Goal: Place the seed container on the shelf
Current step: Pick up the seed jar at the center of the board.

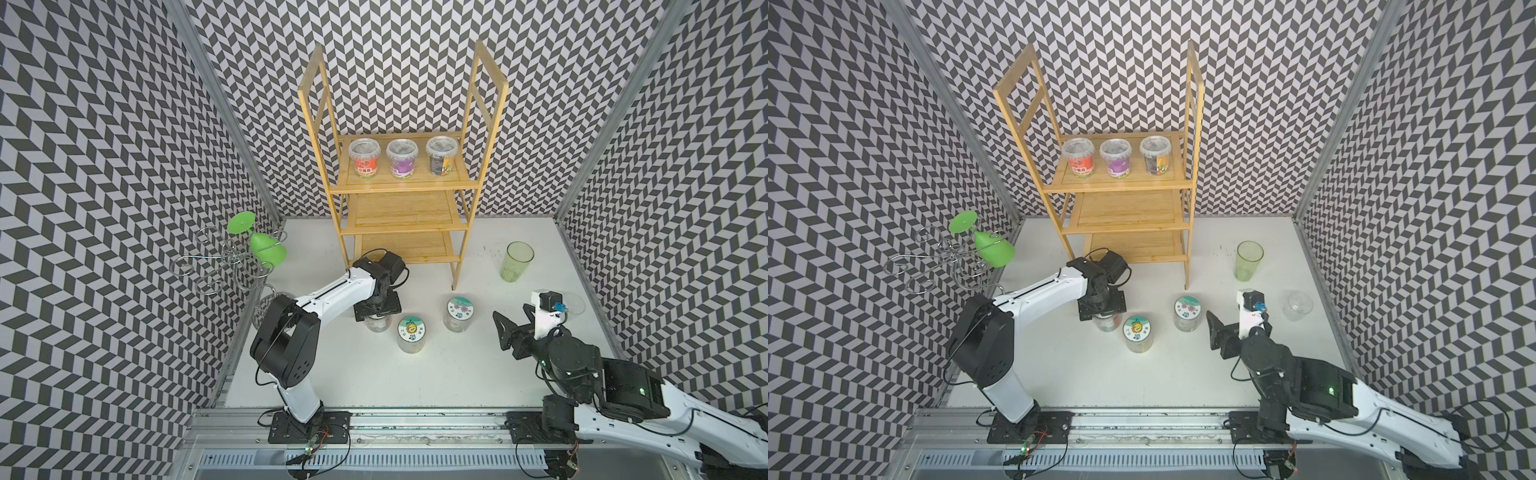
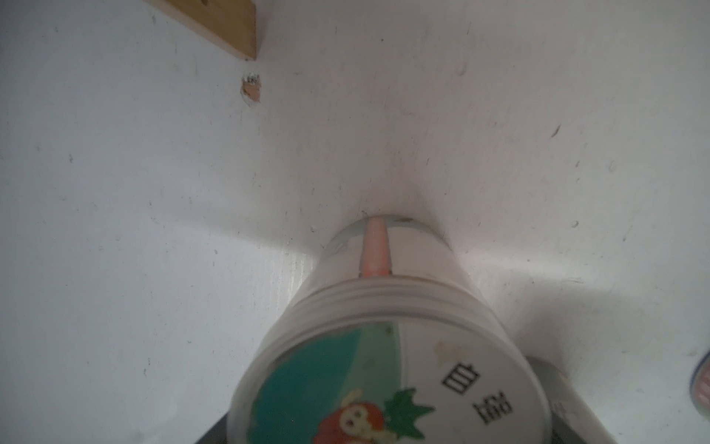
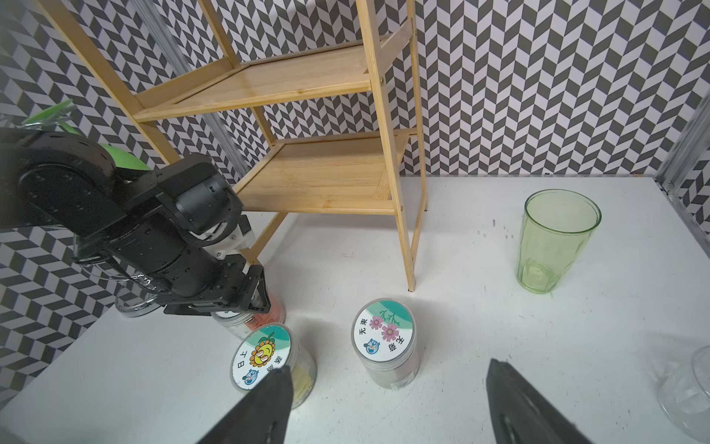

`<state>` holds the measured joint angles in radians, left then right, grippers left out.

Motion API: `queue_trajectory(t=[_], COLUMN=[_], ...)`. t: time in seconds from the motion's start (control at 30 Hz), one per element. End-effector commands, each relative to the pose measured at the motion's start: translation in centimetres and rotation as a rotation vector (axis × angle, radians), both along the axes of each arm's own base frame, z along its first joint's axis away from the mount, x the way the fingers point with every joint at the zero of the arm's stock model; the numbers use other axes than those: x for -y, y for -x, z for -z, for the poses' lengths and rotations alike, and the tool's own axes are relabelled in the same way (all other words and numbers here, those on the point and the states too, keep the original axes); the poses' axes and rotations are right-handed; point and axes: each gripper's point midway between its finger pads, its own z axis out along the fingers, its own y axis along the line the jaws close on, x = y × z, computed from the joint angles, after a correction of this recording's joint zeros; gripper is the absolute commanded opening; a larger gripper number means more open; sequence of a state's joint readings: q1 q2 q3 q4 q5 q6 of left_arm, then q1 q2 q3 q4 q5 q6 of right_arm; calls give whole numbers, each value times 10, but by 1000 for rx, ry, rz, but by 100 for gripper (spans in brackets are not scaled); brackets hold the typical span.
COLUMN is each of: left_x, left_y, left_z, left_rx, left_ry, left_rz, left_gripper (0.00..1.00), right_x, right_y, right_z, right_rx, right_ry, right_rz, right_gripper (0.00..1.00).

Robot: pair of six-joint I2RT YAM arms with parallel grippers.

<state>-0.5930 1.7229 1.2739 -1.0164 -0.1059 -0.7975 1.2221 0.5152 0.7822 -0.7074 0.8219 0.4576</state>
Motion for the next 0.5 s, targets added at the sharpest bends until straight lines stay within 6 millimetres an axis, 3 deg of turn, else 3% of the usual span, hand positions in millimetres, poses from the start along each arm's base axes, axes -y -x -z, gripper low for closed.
queue_trajectory(t=[0.0, 0.23, 0.47], left_x=[-4, -12, -17], left_y=[-2, 13, 42], left_z=[-28, -60, -101], left_rx=[51, 68, 68], left_ry=[-1, 5, 41], left_rz=[29, 85, 162], left_gripper=[70, 60, 51], right_x=[-5, -23, -61], right_y=[-1, 2, 8], right_z=[-9, -13, 0], right_rx=[37, 61, 55], right_ry=[-21, 16, 130], right_rz=[-19, -110, -271], right_gripper=[83, 82, 84])
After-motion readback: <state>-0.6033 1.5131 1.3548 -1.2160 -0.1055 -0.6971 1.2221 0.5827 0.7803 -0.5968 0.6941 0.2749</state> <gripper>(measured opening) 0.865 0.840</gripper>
